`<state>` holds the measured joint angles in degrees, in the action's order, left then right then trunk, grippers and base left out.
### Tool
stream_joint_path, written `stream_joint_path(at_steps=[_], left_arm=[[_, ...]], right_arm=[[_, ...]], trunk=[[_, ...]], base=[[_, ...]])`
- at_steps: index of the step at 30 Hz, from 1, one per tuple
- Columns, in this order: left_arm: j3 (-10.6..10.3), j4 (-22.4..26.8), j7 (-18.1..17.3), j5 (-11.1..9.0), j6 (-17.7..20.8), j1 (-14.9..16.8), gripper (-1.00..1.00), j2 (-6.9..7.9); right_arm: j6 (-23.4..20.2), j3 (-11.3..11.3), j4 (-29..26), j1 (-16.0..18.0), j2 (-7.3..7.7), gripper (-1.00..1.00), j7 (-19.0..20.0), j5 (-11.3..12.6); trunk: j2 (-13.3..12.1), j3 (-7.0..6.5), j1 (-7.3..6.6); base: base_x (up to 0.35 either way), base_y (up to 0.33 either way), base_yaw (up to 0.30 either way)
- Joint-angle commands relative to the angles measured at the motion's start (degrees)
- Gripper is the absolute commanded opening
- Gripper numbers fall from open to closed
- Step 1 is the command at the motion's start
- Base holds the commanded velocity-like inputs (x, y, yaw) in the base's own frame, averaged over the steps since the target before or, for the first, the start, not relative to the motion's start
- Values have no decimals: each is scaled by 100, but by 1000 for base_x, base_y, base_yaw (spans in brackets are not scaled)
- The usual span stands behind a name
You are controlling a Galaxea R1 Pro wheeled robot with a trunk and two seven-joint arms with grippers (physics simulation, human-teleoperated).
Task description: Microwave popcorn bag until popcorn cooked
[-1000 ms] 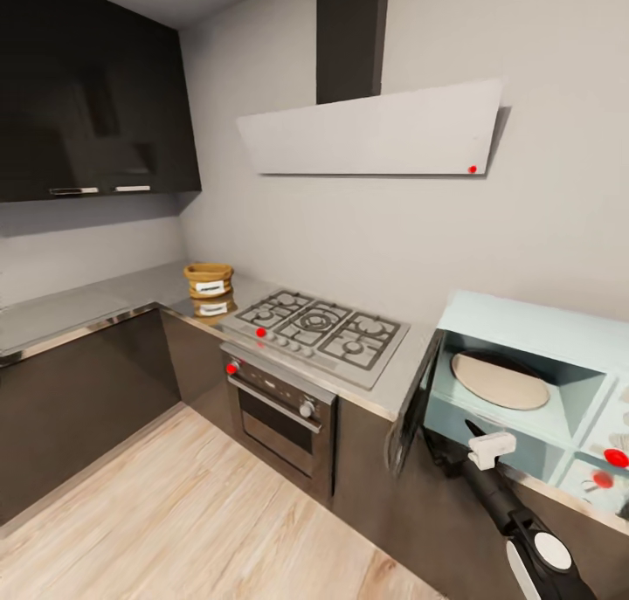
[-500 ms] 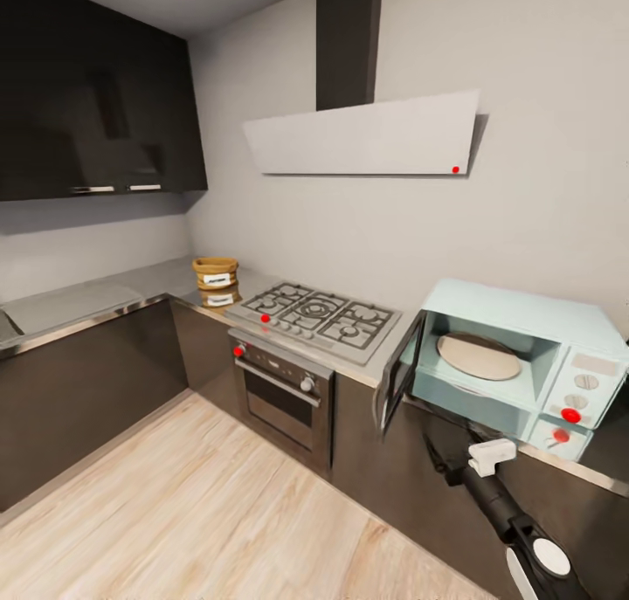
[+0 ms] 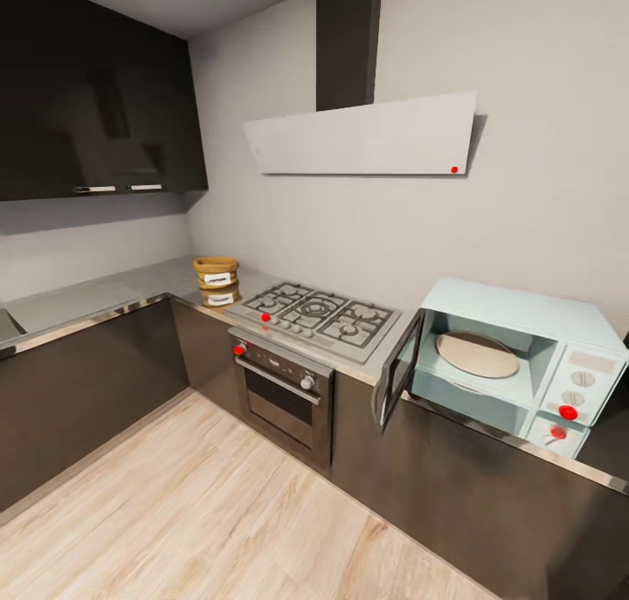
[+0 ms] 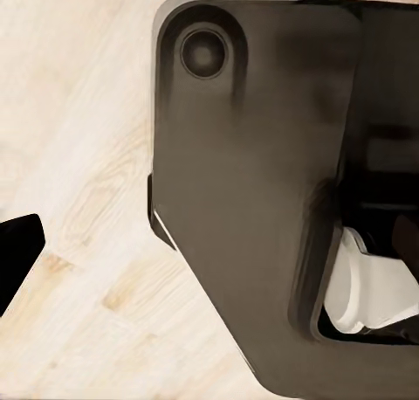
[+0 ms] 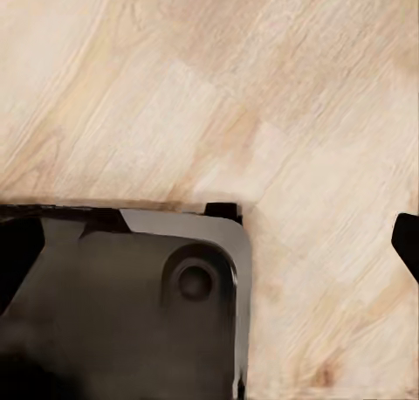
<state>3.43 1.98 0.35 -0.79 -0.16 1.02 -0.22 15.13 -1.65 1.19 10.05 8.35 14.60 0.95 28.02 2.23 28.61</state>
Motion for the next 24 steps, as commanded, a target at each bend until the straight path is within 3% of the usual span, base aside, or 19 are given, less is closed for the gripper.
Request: stream_joint_path(at_steps=[1, 10, 14, 17, 22, 24], left_arm=[[46, 73, 80, -9, -2, 4, 100, 41], [53, 423, 332, -9, -2, 4, 100, 24], [53, 426, 334, -6, -2, 4, 100, 22], [53, 426, 332, -8, -2, 4, 100, 22], [53, 426, 334, -9, -2, 4, 100, 25], [53, 426, 334, -9, -2, 4, 100, 30]], right_arm=[[18, 178, 142, 7, -12, 100, 23, -162], [25, 240, 248, 11, -105, 100, -132, -221], [32, 219, 220, 14, -255, 100, -1350, -218], [29, 233, 216, 15, -379, 100, -1771, -225], [4, 242, 215, 15, -398, 100, -1818, -227], [-8, 252, 215, 15, -395, 100, -1551, -227]], trunk=[[11, 12, 3], [11, 12, 3], [11, 12, 3], [11, 12, 3], [11, 12, 3], [11, 12, 3]], base=[[0, 0, 0], [0, 0, 49], [0, 0, 196], [0, 0, 237], [0, 0, 248], [0, 0, 249]])
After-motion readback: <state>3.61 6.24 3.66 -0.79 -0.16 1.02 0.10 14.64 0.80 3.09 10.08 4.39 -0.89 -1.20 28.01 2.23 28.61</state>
